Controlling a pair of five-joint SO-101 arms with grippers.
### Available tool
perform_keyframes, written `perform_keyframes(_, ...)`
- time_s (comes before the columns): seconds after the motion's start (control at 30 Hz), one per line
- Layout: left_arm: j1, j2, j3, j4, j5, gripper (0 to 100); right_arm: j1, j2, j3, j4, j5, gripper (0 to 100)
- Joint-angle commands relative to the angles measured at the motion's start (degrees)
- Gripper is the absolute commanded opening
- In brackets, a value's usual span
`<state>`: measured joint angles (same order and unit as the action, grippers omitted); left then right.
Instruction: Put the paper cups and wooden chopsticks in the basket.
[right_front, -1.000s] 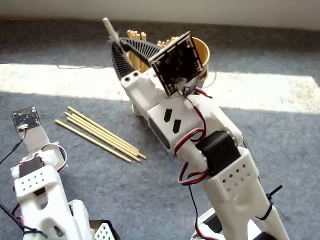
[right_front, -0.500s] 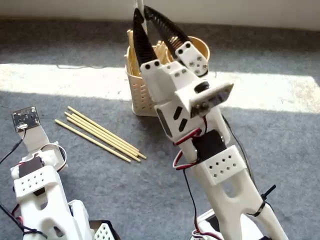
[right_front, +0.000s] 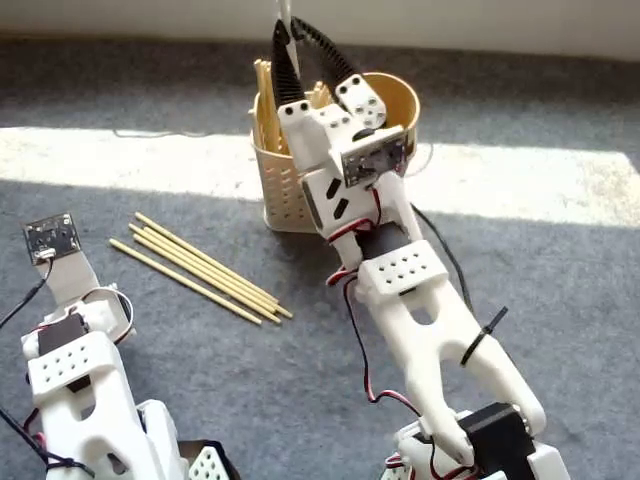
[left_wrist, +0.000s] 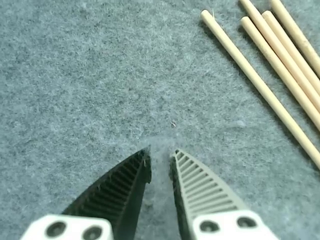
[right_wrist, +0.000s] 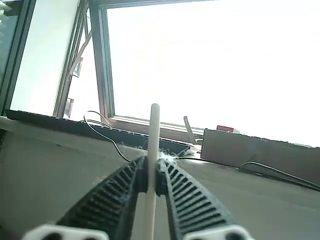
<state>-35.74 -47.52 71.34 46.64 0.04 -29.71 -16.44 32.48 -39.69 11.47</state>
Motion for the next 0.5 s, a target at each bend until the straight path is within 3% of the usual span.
perform_keyframes(0.0, -0.5, -0.9, -0.3, -0.8, -0.5, 7, 0.4, -0.3, 0.0, -1.7, -0.6, 0.5)
perform_keyframes(0.47, -0.3, -0.9, -0.4, -0.8, -0.5, 7, -0.3, 0.2, 18.9, -1.5, -0.6, 0.5)
